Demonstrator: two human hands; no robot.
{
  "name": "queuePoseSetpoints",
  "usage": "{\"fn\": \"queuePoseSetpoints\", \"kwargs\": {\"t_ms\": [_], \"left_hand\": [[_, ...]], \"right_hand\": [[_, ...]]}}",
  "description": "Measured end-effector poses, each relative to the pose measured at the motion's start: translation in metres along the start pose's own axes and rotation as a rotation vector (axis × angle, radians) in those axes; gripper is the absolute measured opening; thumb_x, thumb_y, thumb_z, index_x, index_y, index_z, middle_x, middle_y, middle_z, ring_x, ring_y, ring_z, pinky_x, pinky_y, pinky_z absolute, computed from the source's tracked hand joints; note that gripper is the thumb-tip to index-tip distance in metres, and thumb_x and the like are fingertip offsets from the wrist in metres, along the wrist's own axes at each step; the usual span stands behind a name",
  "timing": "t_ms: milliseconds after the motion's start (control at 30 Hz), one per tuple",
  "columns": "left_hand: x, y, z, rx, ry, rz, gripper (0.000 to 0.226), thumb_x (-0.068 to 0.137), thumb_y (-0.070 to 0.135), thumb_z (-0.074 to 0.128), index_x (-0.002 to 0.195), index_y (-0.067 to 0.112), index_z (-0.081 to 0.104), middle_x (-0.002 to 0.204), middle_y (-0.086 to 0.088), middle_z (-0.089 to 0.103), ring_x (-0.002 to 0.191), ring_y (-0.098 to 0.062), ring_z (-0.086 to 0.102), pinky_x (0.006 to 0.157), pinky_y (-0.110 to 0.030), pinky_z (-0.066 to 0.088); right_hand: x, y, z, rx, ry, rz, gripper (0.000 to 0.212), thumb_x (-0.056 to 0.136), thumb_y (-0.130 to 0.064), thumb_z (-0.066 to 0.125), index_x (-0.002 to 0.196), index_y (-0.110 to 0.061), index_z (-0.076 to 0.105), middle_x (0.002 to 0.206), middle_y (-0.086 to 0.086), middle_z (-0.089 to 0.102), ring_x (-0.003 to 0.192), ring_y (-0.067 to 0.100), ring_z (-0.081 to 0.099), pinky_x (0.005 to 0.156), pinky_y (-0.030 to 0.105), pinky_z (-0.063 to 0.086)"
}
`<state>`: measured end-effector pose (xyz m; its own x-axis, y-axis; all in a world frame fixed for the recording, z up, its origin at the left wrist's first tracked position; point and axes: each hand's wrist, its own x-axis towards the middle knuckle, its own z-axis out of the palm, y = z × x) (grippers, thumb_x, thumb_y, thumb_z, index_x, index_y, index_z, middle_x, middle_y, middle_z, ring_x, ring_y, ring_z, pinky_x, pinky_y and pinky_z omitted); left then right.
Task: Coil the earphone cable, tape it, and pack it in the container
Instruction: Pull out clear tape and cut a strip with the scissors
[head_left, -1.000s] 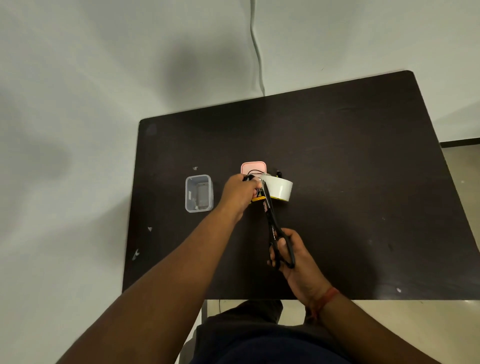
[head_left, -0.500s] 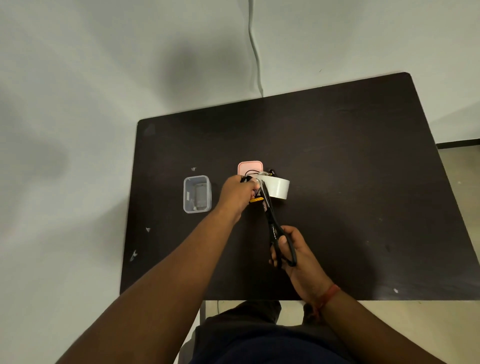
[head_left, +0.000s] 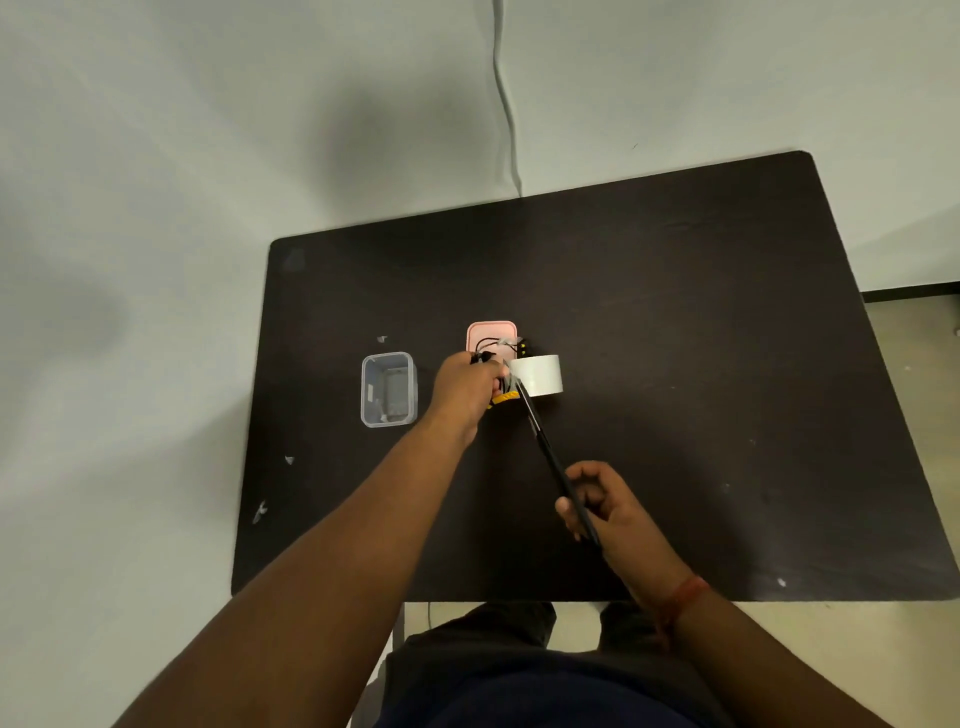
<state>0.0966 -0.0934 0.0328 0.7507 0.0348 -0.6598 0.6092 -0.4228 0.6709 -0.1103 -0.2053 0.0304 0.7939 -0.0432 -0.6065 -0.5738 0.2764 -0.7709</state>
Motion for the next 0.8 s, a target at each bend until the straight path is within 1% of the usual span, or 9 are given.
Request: {"fn": "queuePoseSetpoints", "kwargs": {"t_ms": [100, 200, 267, 333, 433, 533, 633, 733, 800], "left_hand": [[-0.001, -0.001, 0.004, 0.011, -0.006, -0.001, 0.020, 0.090, 0.014, 0.062, 0.108, 0.007, 0.067, 0.083, -0.004, 0.060, 0.070, -0.012, 0.054, 0.071, -0.031, 0.049], [-0.004, 0.000, 0.008, 0.023, -0.018, 0.014, 0.022, 0.088, 0.013, 0.063, 0.108, 0.005, 0.067, 0.086, -0.006, 0.061, 0.070, -0.014, 0.054, 0.070, -0.032, 0.049], [-0.006, 0.001, 0.011, 0.040, -0.029, 0.020, 0.022, 0.088, 0.013, 0.062, 0.108, 0.005, 0.067, 0.090, -0.006, 0.061, 0.074, -0.015, 0.055, 0.071, -0.032, 0.050], [-0.008, 0.003, 0.012, 0.030, -0.031, 0.014, 0.022, 0.088, 0.011, 0.062, 0.109, 0.006, 0.067, 0.084, -0.004, 0.061, 0.069, -0.013, 0.054, 0.067, -0.029, 0.048], [-0.009, 0.007, 0.012, 0.028, -0.033, 0.013, 0.022, 0.087, 0.010, 0.062, 0.108, 0.006, 0.066, 0.078, -0.004, 0.060, 0.066, -0.013, 0.053, 0.067, -0.031, 0.048], [-0.010, 0.010, 0.012, 0.087, -0.063, 0.033, 0.018, 0.088, 0.013, 0.062, 0.106, 0.009, 0.066, 0.080, -0.005, 0.060, 0.070, -0.015, 0.054, 0.071, -0.033, 0.049], [-0.011, 0.009, 0.014, 0.090, -0.070, 0.067, 0.015, 0.087, 0.014, 0.061, 0.099, 0.008, 0.067, 0.075, -0.005, 0.059, 0.069, -0.016, 0.052, 0.072, -0.035, 0.048], [-0.014, 0.005, 0.018, 0.094, -0.087, 0.083, 0.016, 0.089, 0.014, 0.059, 0.102, 0.008, 0.066, 0.077, -0.006, 0.059, 0.069, -0.015, 0.052, 0.071, -0.033, 0.048], [-0.014, 0.003, 0.019, 0.106, -0.091, 0.090, 0.016, 0.090, 0.014, 0.059, 0.103, 0.008, 0.066, 0.077, -0.006, 0.059, 0.069, -0.014, 0.051, 0.071, -0.032, 0.048]], "right_hand": [[-0.003, -0.007, -0.019, -0.135, 0.002, -0.039, 0.027, 0.088, -0.014, 0.066, 0.111, -0.025, 0.056, 0.092, 0.023, 0.061, 0.077, 0.018, 0.059, 0.075, 0.033, 0.053], [-0.007, -0.012, -0.034, -0.211, 0.001, -0.072, 0.029, 0.087, -0.016, 0.067, 0.113, -0.025, 0.056, 0.094, 0.025, 0.060, 0.078, 0.023, 0.058, 0.079, 0.040, 0.052], [-0.011, -0.014, -0.041, -0.231, 0.009, -0.087, 0.030, 0.086, -0.023, 0.068, 0.114, -0.026, 0.056, 0.094, 0.024, 0.061, 0.078, 0.024, 0.059, 0.077, 0.037, 0.052], [-0.015, -0.015, -0.047, -0.240, -0.014, -0.080, 0.036, 0.081, -0.032, 0.066, 0.115, -0.028, 0.055, 0.093, 0.020, 0.063, 0.078, 0.024, 0.062, 0.074, 0.032, 0.054], [-0.025, -0.009, -0.063, -0.256, -0.017, -0.065, 0.033, 0.084, -0.034, 0.067, 0.114, -0.031, 0.055, 0.093, 0.015, 0.065, 0.080, 0.017, 0.066, 0.072, 0.028, 0.057], [-0.026, 0.003, -0.082, -0.398, 0.178, -0.081, 0.027, 0.087, -0.025, 0.066, 0.109, -0.035, 0.054, 0.095, 0.005, 0.065, 0.086, 0.020, 0.066, 0.075, 0.031, 0.056], [-0.010, 0.007, -0.102, -0.649, 0.443, -0.124, 0.025, 0.091, -0.030, 0.061, 0.114, -0.026, 0.053, 0.097, -0.002, 0.062, 0.087, 0.017, 0.062, 0.076, 0.037, 0.054], [0.020, 0.000, -0.126, -0.864, 0.610, -0.193, 0.024, 0.092, -0.034, 0.057, 0.110, -0.019, 0.053, 0.094, 0.003, 0.064, 0.086, 0.024, 0.062, 0.075, 0.045, 0.054], [0.043, -0.006, -0.138, -1.009, 0.698, -0.221, 0.025, 0.089, -0.035, 0.057, 0.102, -0.015, 0.053, 0.090, 0.010, 0.065, 0.085, 0.031, 0.062, 0.073, 0.046, 0.052]]}}
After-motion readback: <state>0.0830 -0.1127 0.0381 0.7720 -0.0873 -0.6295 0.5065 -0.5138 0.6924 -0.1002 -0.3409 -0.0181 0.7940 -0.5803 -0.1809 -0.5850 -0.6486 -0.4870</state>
